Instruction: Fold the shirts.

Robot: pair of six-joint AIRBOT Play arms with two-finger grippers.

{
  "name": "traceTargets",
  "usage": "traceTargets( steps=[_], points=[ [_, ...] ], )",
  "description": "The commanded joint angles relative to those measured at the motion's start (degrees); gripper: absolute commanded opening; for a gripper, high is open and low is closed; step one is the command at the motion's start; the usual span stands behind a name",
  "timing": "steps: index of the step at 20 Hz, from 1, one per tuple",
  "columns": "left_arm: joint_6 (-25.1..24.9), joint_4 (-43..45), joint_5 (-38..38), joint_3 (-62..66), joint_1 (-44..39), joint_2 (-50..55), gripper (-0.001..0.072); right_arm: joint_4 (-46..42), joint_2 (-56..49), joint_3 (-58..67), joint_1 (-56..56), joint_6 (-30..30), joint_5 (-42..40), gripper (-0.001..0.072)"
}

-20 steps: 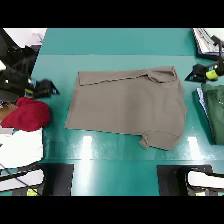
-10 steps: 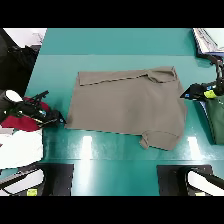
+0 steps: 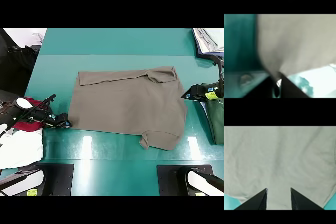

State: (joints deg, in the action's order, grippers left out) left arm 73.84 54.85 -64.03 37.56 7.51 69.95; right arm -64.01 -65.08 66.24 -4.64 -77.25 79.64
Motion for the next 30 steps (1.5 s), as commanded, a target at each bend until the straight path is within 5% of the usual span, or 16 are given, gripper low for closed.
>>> traceTargets(
  steps=[1,5,12,24,25,27,30],
  points=[
    [1.18,-1.38,-0.02,2.36,-0.98,-0.26,0.0033,-0.48,0.13,-0.04,-1.97,-0.02,2.84,0.0342],
    [1.16,-1.31,-1.79,8.26,-0.98,-0.26,0.0024,-0.59,0.81,-3.85,-11.26,-0.04,7.56,0.0342],
    [1.11,-1.49,-2.36,11.56,-0.98,-0.26,0.0025,-0.44,3.02,-27.21,-27.04,-0.02,4.24,0.0343],
    [1.09,-1.51,-2.47,11.56,-0.98,-0.26,0.0025,3.02,3.02,-36.39,-13.66,-0.04,-4.44,0.0331],
    [1.11,-1.51,-2.64,11.56,-0.98,-0.26,0.0024,3.02,3.02,-36.39,-12.61,-0.02,-3.87,0.0296],
    [1.11,-1.60,-2.64,11.65,-0.98,-0.26,0.0024,2.99,3.04,-35.95,-10.82,-0.02,-3.76,0.0022],
    [1.81,-2.51,-2.49,15.47,-0.92,-1.90,0.0024,3.02,4.13,-29.27,-8.90,-0.02,-1.97,0.0019]
  ],
)
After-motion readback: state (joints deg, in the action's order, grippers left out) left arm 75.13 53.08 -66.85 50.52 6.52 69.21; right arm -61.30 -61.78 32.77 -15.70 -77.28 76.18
